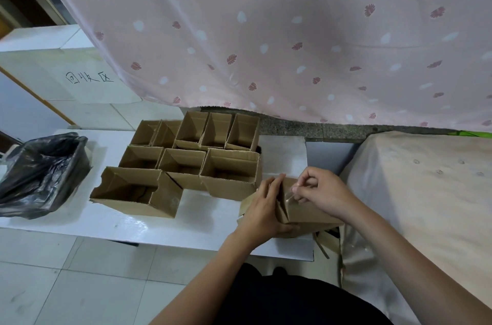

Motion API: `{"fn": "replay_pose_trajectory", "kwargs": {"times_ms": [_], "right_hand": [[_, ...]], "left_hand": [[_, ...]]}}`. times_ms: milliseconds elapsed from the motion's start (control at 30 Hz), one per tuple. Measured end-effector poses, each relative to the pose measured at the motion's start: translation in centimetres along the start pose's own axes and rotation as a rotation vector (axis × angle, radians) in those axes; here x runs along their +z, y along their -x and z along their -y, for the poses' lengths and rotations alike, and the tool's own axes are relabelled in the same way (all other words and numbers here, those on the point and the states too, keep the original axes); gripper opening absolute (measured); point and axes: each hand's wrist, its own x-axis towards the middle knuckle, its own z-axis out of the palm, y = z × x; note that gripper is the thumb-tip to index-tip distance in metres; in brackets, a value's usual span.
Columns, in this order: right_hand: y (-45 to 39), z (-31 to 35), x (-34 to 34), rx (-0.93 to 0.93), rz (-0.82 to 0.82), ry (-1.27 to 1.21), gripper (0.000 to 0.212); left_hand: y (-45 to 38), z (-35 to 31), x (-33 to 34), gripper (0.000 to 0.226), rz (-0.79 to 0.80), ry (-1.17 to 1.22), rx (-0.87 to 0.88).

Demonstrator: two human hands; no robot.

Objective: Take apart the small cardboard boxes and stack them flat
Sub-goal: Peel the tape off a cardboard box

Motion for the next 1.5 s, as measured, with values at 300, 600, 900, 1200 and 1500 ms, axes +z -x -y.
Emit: {"fn": "replay_pose_trajectory", "kwargs": {"times_ms": [300,600,900,1200,1500], "right_hand": [[0.6,1.3,-0.2,-0.009,-0.007,0.016,0.015],[0.1,0.6,1.7,-0.01,0.007,0.354,0.018],[0.1,1.1,1.6,0.169,0.129,0.173,0.015],[-0.1,-0.1,2.0,0.07,0.055,0.304,0.026],[0.0,-1.5,2.8,-0.025,-0.102,0.354,0.045]], "left_hand": [[2.2,3.3,0.3,0.122,-0.016,0.226,-0.21],[3.0,3.7,1.0,0.12,0.075,0.15,-0.241],[2.6,1.9,0.9,0.12,0.109,-0.325,-0.193],[1.5,0.6,3.2,0.103,0.173,-0.508,-0.124],[1.5,1.1,3.7,0.1,0.123,-0.56,-0.113]]}}
